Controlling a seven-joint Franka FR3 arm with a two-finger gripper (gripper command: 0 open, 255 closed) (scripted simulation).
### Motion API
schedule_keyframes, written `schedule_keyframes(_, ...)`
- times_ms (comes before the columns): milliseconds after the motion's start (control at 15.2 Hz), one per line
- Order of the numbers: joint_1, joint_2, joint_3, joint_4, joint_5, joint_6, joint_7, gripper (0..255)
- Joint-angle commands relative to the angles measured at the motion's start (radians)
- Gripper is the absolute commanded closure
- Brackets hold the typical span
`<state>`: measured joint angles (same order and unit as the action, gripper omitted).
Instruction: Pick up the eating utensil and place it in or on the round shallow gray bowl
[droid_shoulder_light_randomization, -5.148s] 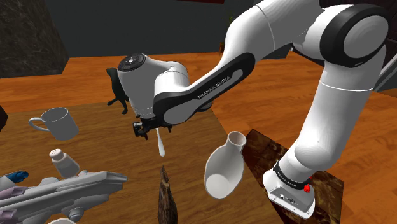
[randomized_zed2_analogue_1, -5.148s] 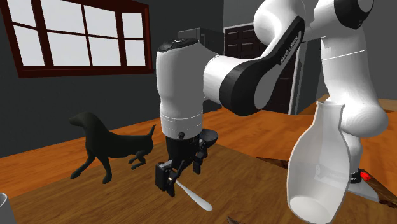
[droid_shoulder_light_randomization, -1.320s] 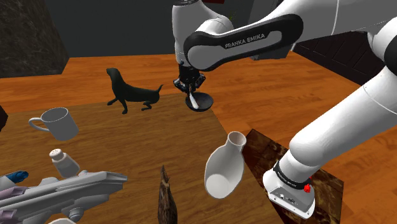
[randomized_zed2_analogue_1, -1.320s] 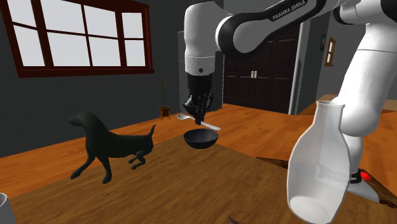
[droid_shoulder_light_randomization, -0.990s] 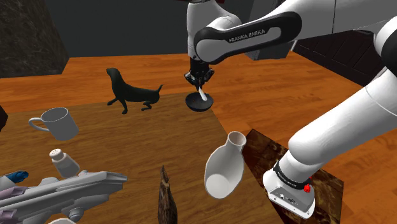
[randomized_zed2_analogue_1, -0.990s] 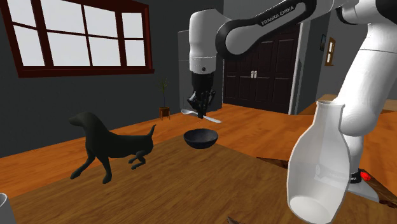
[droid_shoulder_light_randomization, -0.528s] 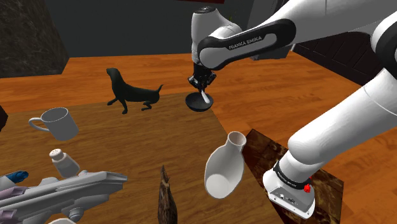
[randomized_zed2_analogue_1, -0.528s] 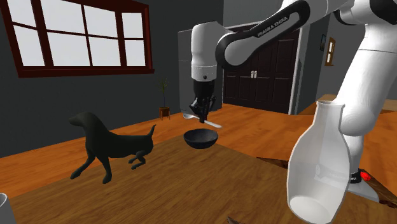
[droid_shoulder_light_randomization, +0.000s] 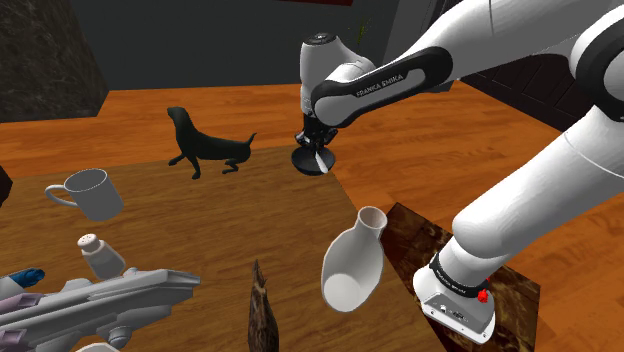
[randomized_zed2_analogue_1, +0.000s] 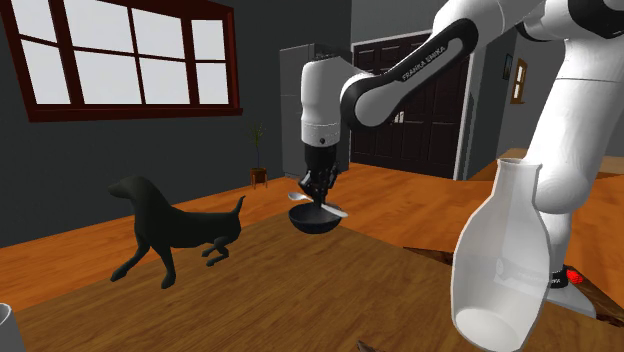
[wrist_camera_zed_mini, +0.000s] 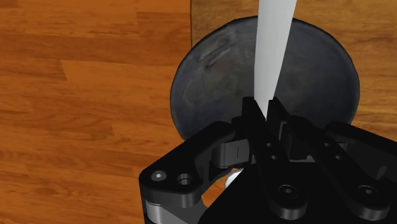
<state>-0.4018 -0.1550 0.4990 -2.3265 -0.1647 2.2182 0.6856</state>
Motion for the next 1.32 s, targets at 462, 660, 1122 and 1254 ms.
schedule_keyframes(462,-0.003,0.019,0.004,-0.016,-0.016,0.032,0.016,255)
schedule_keyframes(660,-0.003,0.019,0.004,-0.016,-0.016,0.032,0.016,0)
schedule_keyframes(1122,0.011,-0.039,0.001,0.034,0.029,-0.067,-0.015,0)
schedule_keyframes(1254,0.015,-0.051,0.0,0.049,0.038,-0.094,-0.021,0)
